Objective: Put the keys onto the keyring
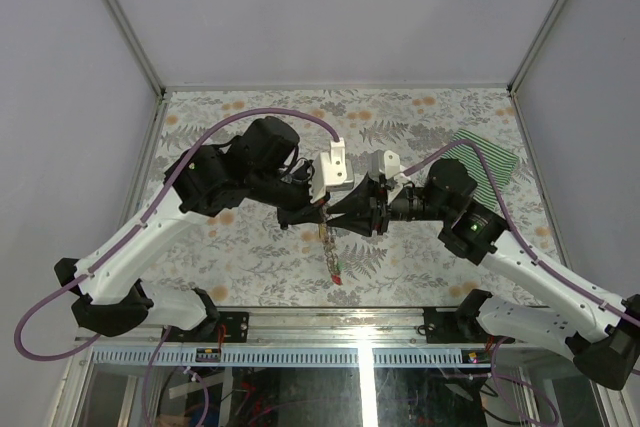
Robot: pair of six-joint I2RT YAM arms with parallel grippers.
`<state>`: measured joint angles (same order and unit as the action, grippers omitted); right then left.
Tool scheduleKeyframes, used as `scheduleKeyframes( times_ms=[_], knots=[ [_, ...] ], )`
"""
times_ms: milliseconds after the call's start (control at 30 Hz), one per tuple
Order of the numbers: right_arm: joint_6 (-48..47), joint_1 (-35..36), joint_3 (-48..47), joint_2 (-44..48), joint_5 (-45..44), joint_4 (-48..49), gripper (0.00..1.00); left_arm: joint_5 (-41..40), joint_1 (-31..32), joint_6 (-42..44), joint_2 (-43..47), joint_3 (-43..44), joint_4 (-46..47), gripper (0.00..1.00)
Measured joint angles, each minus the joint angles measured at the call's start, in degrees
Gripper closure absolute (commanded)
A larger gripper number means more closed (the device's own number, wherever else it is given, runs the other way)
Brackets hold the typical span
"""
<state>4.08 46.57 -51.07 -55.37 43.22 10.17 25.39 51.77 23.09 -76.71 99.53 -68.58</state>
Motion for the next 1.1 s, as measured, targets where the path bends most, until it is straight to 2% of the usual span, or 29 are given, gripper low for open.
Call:
scheduleKeyframes(
  times_ms=[433,600,733,800,967,1100],
  knots=[
    [0.0,0.0,0.0,-1.0,0.4,0.0,0.75,0.0,0.5,0.2,0.0,0.1,-0.3,1.0],
    [0.0,0.0,0.0,-1.5,1.0,0.0,0.84,0.0,0.7,0.2,0.0,0.1,-0.4,1.0],
    [0.0,0.0,0.0,-1.6,1.1,0.0,1.0,-0.1,0.7,0.2,0.0,0.1,-0.6,1.0],
    [0.0,0.0,0.0,-1.6,1.4,0.0,1.0,-0.1,0.7,0.3,0.0,0.1,-0.5,1.0],
    [0.1,0.0,0.0,-1.5,1.4,0.0,1.0,-0.1,0.7,0.3,0.7,-0.3,0.0,0.89],
    [0.1,0.0,0.0,-0.4,0.9,-1.0,1.0,0.2,0.7,-0.4,4.8,-4.4,4.8,0.79]
  ],
)
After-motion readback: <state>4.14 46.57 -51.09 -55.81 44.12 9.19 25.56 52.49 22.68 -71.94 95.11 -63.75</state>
